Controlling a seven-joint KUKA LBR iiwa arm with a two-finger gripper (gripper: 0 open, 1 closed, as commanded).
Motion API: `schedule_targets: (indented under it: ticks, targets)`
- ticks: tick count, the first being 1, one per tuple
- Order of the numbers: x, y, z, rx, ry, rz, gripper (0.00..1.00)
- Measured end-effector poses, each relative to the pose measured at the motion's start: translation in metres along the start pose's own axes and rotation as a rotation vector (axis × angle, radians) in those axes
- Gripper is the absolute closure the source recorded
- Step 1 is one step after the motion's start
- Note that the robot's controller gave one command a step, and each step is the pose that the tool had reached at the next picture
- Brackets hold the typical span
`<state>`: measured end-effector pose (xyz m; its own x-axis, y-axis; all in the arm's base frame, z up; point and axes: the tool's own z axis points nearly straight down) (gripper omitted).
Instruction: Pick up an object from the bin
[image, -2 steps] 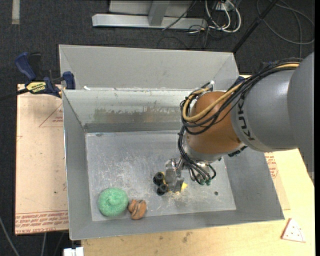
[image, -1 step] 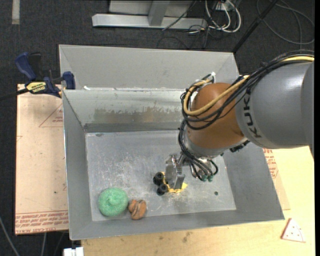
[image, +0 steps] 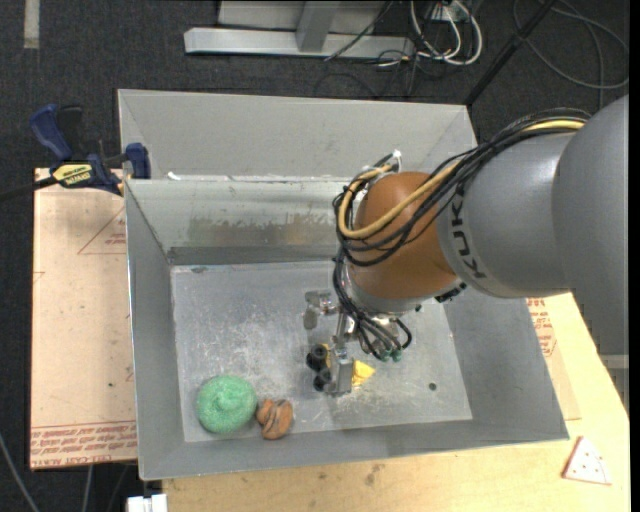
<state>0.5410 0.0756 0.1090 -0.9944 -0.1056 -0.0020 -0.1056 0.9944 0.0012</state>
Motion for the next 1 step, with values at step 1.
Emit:
schedule_targets:
  ticks: [1]
  targets:
    - [-0.0013, 0.0014, 0.0059, 0.000, 0.001, -0.002, 1.00]
